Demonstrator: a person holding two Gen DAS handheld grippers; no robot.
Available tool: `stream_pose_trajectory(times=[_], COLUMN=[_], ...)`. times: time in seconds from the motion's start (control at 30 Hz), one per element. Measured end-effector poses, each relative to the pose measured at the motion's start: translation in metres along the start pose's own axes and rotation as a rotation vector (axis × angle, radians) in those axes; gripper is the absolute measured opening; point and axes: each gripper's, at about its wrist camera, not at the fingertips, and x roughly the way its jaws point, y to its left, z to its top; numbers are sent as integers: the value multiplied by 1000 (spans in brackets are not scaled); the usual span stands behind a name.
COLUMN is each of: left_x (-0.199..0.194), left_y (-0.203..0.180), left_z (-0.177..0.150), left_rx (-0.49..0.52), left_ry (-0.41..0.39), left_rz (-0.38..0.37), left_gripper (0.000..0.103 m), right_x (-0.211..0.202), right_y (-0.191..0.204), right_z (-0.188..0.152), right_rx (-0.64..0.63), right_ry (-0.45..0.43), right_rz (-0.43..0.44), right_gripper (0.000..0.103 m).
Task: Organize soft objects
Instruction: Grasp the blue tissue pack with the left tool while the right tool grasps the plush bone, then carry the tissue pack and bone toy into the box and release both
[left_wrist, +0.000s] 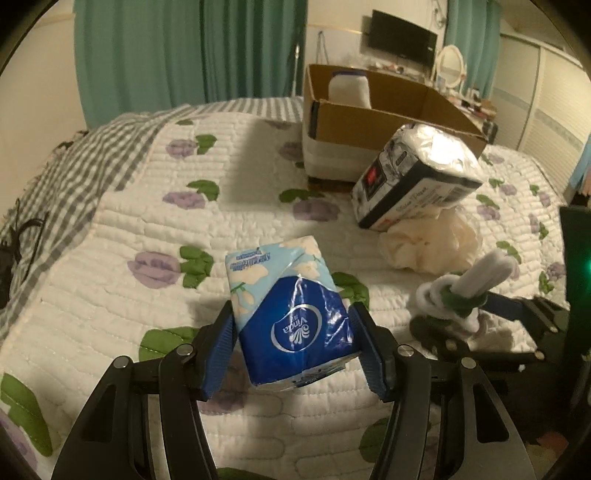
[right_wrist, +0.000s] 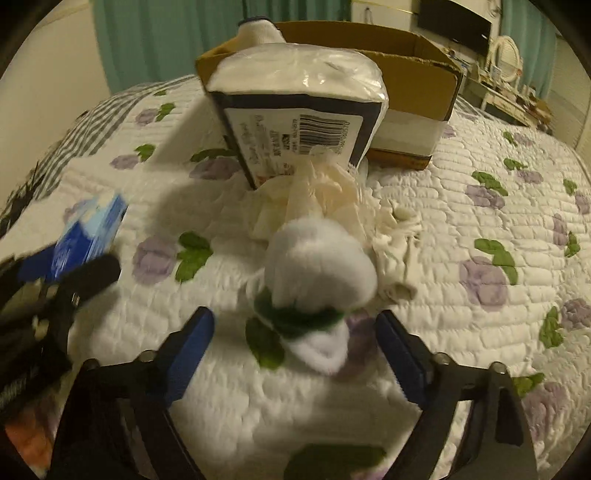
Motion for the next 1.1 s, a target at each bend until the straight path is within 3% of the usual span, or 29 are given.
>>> stream_pose_trajectory(times=[0.07,0.2,0.6,0.73,0.9,1.1], left_x=[-1,-4,-49,-60,-69,-80], left_y=[1,1,-20,-32,-43,-56], left_z=[0,-2,-6,-6,10,54], left_rx=[2,4,72,97,110,146], left_ry=[-3,-13,-97,-98,-95,-167], left_rz=[2,-3,-10,-30,-70,-87], left_gripper=[59,59,59,59,59,59], right_x=[7,6,-60,-90,-121,-140], right_y=[0,2,1,-6,-20,-41], right_z=[5,6,-8,-5,12,55], right_rx=[30,17,11,32,55,35], right_ry=[1,-7,-124,-173,-258,-312], right_rz=[3,-40,43,117,119,145], right_gripper=[52,37,35,35,35,35])
